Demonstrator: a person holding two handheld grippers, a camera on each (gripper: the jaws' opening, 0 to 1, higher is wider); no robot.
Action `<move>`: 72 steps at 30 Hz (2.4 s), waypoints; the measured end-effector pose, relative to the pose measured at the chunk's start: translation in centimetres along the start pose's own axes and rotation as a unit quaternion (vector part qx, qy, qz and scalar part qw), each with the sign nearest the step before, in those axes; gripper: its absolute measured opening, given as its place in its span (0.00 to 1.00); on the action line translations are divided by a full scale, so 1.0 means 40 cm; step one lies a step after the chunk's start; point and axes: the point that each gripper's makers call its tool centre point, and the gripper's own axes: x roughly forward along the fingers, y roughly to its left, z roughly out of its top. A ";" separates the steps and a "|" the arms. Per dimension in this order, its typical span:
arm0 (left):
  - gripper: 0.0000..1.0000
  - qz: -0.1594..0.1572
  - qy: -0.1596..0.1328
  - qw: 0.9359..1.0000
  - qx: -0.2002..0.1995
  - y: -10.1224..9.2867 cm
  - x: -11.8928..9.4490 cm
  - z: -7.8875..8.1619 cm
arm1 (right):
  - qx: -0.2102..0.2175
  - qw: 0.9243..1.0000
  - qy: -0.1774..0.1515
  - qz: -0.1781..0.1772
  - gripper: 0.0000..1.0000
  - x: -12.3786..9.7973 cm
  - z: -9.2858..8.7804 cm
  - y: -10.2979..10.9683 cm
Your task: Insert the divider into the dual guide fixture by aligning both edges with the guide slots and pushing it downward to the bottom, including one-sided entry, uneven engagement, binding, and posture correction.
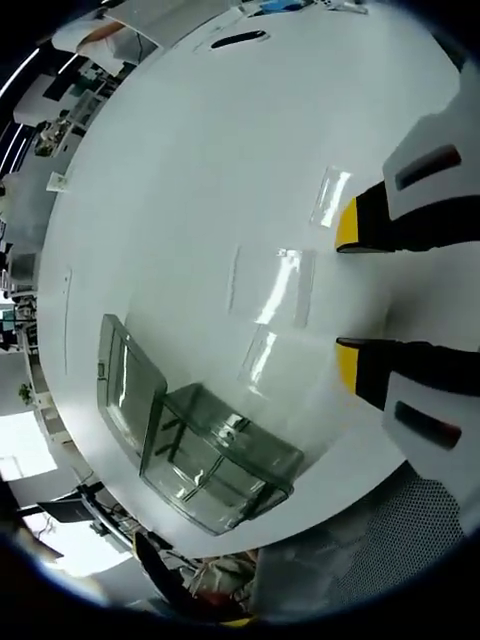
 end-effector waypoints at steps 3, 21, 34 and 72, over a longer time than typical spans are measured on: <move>0.97 0.000 0.000 1.000 0.000 -0.001 0.000 -0.002 | -0.008 1.000 0.006 0.002 0.29 -0.001 -0.001 0.001; 0.95 -0.008 -0.007 1.000 0.009 -0.022 0.003 0.022 | 0.005 0.999 -0.037 0.006 0.28 -0.041 0.026 0.002; 0.95 -0.006 -0.005 1.000 0.022 -0.043 -0.004 0.042 | -0.018 0.996 -0.088 0.020 0.28 -0.081 0.065 0.039; 0.84 0.001 -0.017 0.999 -0.031 -0.126 0.016 0.062 | -0.050 0.973 -0.206 0.091 0.27 -0.231 0.162 0.167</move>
